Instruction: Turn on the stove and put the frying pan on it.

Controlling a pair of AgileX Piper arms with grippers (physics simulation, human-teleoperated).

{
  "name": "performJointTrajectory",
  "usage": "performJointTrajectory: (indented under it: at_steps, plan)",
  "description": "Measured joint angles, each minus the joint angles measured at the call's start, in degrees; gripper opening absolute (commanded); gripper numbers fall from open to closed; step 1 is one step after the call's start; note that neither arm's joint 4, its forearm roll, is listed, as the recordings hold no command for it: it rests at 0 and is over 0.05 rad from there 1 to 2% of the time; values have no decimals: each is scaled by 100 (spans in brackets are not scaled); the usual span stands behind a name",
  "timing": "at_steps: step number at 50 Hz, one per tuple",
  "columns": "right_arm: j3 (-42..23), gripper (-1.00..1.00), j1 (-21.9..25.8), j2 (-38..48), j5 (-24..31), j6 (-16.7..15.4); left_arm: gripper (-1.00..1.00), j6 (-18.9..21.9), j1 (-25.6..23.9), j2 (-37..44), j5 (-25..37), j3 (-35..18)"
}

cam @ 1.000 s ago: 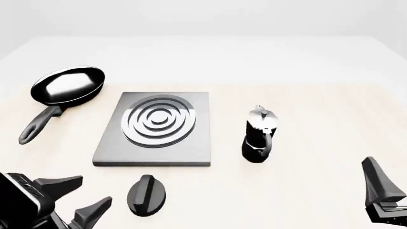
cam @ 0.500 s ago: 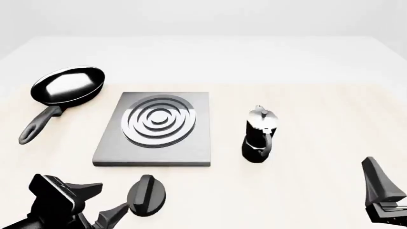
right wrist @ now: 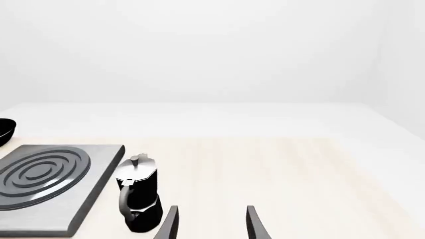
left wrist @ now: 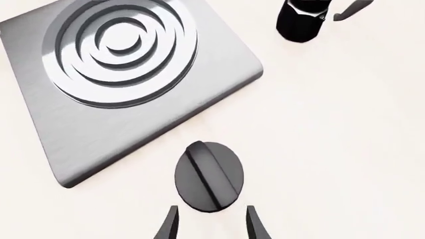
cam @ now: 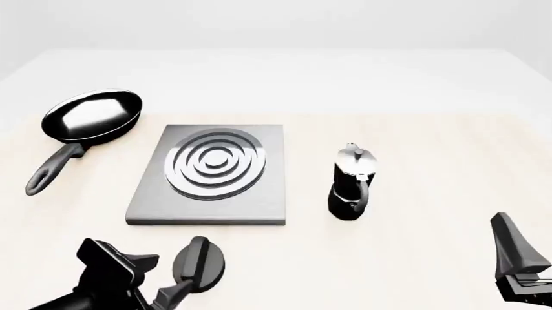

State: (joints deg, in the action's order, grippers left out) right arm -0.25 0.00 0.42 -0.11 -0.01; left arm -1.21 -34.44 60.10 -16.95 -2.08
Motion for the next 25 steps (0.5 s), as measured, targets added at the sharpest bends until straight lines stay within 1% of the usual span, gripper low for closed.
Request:
performJointTrajectory:
  at_steps: [25]
  plan:
    - [0,100,0,0,0,0,100,-97,-85,1662,-1516,65]
